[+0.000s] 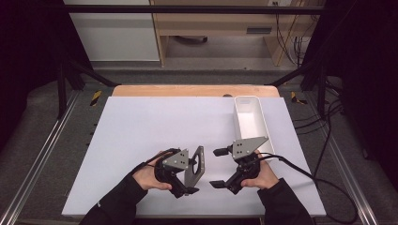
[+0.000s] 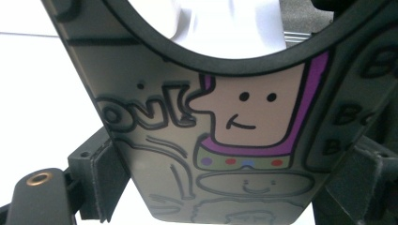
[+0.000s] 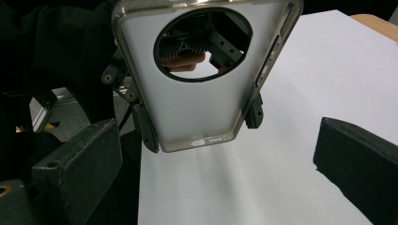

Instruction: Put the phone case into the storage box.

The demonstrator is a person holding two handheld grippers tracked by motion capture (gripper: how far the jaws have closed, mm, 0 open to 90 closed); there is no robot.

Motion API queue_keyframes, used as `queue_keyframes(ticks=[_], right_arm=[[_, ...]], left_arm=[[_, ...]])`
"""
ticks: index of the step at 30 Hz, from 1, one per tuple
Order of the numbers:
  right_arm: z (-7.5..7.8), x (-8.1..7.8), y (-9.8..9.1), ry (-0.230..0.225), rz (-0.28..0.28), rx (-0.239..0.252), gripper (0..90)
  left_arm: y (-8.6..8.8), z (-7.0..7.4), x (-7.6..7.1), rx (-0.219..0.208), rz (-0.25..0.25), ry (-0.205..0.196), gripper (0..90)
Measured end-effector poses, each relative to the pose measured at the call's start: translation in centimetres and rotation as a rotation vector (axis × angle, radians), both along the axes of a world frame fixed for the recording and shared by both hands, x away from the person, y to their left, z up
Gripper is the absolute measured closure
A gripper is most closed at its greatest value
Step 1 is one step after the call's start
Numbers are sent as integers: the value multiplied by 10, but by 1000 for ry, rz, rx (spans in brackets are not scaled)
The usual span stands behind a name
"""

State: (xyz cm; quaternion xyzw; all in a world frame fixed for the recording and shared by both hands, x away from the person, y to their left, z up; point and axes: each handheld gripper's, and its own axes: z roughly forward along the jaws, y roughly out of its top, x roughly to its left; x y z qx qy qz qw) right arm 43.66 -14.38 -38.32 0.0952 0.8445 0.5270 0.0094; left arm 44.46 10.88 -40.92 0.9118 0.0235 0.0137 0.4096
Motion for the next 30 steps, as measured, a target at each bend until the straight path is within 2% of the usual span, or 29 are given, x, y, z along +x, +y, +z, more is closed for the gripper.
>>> queue_keyframes(ticks=[11, 30], right_arm=[[0, 1, 2, -6, 1, 21, 21], [-1, 2, 5, 10, 6, 34, 28]], left_arm=[[-3, 3, 4, -23, -12, 17, 114], [-16, 1, 9, 14, -45, 35, 114]])
